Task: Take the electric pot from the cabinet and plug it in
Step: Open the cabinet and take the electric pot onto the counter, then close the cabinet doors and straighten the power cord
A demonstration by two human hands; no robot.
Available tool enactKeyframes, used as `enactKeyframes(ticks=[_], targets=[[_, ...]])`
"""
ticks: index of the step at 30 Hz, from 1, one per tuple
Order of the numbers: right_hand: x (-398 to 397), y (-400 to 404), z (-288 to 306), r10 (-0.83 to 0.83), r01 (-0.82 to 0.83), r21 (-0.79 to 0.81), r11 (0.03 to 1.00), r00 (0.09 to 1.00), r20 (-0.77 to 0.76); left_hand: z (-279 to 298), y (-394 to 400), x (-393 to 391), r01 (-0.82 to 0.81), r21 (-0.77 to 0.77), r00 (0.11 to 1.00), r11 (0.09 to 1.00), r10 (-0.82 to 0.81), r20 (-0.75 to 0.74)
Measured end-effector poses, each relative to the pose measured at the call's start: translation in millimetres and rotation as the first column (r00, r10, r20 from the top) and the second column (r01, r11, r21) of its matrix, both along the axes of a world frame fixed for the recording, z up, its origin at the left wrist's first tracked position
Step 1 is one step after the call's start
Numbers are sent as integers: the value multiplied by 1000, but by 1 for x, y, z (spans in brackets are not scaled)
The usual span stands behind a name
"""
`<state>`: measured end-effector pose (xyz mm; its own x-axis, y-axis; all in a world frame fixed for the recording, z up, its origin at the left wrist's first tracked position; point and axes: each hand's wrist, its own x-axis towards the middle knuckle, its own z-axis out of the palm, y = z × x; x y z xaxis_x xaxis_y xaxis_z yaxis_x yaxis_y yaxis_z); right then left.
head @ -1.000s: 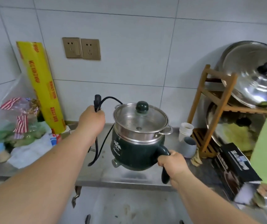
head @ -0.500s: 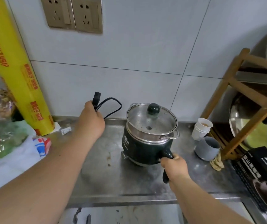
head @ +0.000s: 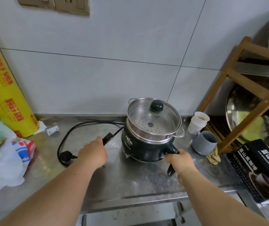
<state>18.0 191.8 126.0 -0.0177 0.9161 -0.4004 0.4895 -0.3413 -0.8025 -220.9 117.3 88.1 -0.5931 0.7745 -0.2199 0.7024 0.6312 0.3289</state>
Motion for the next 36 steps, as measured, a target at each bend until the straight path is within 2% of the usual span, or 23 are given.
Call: enactKeyframes(ticks=[4, 8, 12, 16, 19, 21, 23, 26, 28, 31, 36], targets=[[0, 0, 6, 69, -68, -22, 997, 996, 48, -25, -1, 10, 39, -100, 995, 994, -29, 100], [12, -3, 6, 103, -103, -21, 994, 994, 33, -28, -8, 15, 29, -34, 988, 999, -24, 154], [33, -8, -3, 52, -51, 25, 998, 996, -69, -15, -30, 23, -42, 137, 993, 990, 26, 117], [55, -23, -8, -40, 46, 44, 998, 992, -116, 1, -76, 44, -212, 381, 977, 900, 204, 62], [73, -46, -21, 51, -50, 22, 999, 997, -56, -4, -136, 72, -367, 421, 925, 829, 372, 73], [81, -66, -30, 150, -150, 14, 989, 989, -16, -20, -175, 85, -418, 353, 902, 837, 430, 50], [86, -85, -45, 240, -240, -10, 971, 971, 2, -39, -208, 94, -491, 192, 870, 849, 488, 66], [97, -116, -72, 324, -324, -159, 933, 946, -27, -71, -252, 110, -609, -70, 775, 790, 612, 160], [104, -141, -85, 378, -371, -244, 896, 926, -19, -85, -273, 120, -597, -181, 755, 782, 623, 203], [106, -162, -92, 494, -468, -256, 846, 868, 45, -95, -284, 121, -535, -270, 798, 800, 584, 149], [92, -172, -100, 532, -500, -276, 821, 845, 53, -92, -276, 114, -394, -394, 893, 830, 447, 48]])
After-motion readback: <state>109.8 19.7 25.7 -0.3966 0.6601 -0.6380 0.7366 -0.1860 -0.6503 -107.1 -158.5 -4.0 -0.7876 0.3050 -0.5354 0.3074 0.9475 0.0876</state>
